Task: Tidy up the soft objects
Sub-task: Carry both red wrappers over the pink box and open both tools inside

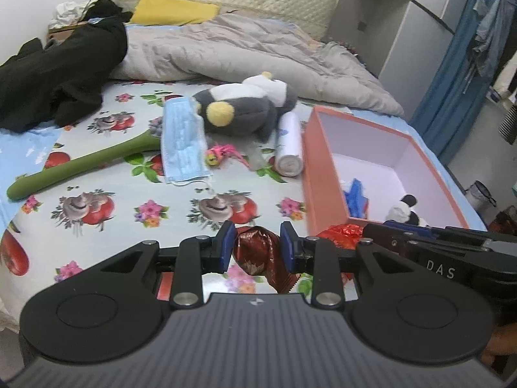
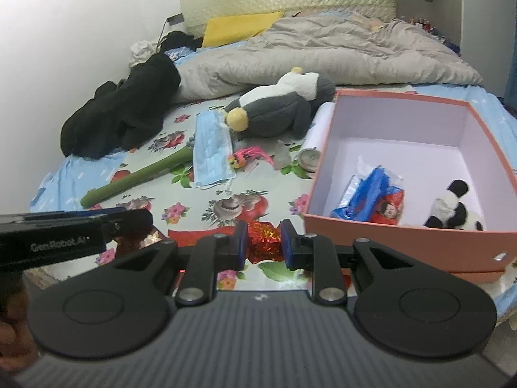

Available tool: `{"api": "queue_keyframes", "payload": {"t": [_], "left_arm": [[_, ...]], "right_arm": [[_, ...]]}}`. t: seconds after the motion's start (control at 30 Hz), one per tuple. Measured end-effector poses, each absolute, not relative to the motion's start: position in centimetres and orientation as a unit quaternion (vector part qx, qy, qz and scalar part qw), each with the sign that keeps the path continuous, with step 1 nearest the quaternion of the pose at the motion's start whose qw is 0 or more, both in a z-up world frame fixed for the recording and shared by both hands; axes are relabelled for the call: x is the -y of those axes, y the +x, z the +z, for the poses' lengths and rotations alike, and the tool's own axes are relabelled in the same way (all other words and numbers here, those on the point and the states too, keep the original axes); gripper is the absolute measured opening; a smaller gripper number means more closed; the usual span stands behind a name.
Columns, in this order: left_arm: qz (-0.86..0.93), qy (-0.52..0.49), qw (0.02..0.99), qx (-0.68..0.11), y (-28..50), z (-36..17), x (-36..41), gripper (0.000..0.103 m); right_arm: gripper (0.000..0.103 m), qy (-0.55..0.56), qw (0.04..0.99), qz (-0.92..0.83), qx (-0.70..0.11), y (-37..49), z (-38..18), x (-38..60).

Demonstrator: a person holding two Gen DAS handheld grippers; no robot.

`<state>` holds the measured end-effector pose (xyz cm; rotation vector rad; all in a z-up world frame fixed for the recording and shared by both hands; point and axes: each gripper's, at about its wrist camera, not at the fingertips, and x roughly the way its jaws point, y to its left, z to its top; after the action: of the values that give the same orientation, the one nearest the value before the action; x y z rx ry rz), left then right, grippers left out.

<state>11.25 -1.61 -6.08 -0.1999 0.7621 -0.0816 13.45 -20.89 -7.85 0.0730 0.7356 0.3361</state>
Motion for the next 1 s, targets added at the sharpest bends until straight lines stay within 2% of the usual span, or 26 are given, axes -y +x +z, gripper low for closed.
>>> {"api": "queue_keyframes", "payload": {"t": [0.67, 1.0], "left_arm": [[-0.146, -0.062, 0.924, -0.348, 12.8, -3.5, 11.1, 0.036], [-0.170, -0.041, 0.911, -0.373, 16.1, -4.6, 15.3, 0.036]], "right_arm": [[0.026, 0.056, 0.943, 0.065, -0.322, 10.2, -5.3, 30.3], [0.025, 0.086, 0.938, 0.045, -0.332, 11.8, -6.5, 33.6]]}}
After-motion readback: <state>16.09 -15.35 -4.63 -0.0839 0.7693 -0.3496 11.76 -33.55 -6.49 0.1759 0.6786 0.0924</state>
